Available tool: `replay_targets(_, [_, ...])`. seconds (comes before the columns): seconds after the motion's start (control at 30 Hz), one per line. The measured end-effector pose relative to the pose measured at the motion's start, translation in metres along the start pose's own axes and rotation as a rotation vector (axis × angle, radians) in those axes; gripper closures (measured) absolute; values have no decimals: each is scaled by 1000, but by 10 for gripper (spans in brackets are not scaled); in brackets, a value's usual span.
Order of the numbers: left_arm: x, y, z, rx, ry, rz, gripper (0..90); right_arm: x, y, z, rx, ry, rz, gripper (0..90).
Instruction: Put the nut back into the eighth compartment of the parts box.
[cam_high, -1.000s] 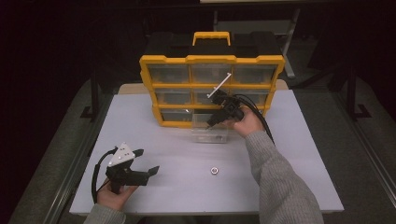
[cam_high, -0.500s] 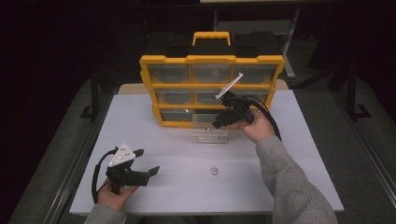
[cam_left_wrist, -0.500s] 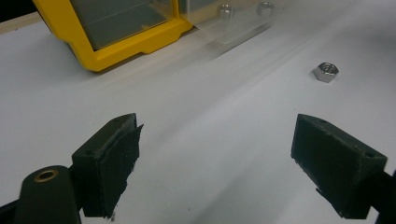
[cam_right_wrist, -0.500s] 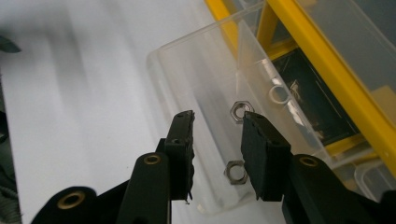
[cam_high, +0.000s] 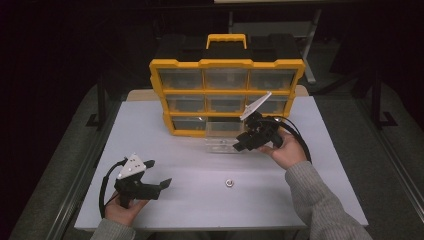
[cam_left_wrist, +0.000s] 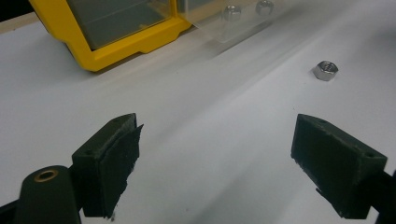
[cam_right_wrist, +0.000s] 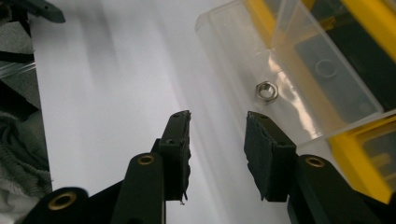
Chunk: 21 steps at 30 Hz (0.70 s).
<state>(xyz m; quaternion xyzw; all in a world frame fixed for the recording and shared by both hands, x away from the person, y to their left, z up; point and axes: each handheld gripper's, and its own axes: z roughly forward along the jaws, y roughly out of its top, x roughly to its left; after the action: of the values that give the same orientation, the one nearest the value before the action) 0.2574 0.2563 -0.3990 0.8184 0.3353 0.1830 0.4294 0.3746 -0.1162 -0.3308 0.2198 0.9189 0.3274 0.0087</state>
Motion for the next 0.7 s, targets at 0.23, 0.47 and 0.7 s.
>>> replay_targets(0.23, [0,0,-1,6,0,10,148,11,-17,15,9,17,3,583])
replay_targets(0.47, [0,0,0,2,-1,7,148,15,-35,42,37,44,10,580])
replay_targets(0.7, [0,0,-1,8,-1,6,148,21,-44,64,73,61,-3,579])
